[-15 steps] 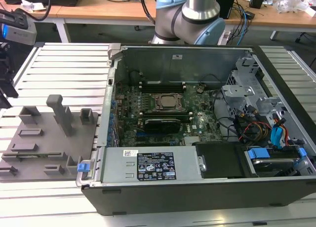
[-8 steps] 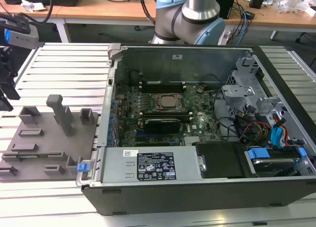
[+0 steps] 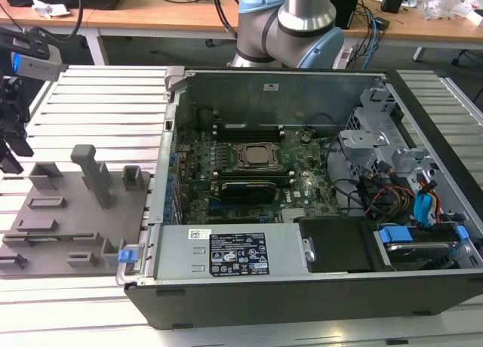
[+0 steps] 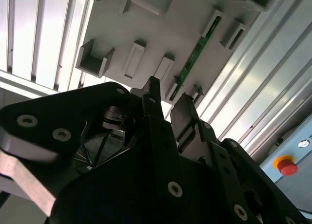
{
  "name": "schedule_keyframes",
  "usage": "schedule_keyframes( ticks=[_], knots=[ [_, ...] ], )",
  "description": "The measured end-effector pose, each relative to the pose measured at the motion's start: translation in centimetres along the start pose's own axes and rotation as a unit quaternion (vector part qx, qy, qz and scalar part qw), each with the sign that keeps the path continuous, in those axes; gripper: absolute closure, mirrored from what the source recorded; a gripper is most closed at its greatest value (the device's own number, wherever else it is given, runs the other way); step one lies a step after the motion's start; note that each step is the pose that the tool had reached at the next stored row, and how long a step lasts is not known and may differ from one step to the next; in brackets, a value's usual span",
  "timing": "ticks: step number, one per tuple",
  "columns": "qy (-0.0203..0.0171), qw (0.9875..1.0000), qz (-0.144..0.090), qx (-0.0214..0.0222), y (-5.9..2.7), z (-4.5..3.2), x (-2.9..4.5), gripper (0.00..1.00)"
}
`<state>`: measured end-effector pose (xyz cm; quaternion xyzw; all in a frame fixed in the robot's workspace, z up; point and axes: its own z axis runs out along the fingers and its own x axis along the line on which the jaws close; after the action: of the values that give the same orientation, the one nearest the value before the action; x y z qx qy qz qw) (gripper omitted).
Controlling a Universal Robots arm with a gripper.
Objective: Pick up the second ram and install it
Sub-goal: 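Pick up the second ram and move it above second insertion slot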
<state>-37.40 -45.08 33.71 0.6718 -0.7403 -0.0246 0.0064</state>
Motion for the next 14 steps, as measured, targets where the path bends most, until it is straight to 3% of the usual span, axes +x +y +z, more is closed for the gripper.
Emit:
schedule_keyframes(
  ticks=[14],
  knots=[
    [0.0, 1.0, 0.0, 0.0, -0.06, 1.27, 0.03, 0.64]
  ],
)
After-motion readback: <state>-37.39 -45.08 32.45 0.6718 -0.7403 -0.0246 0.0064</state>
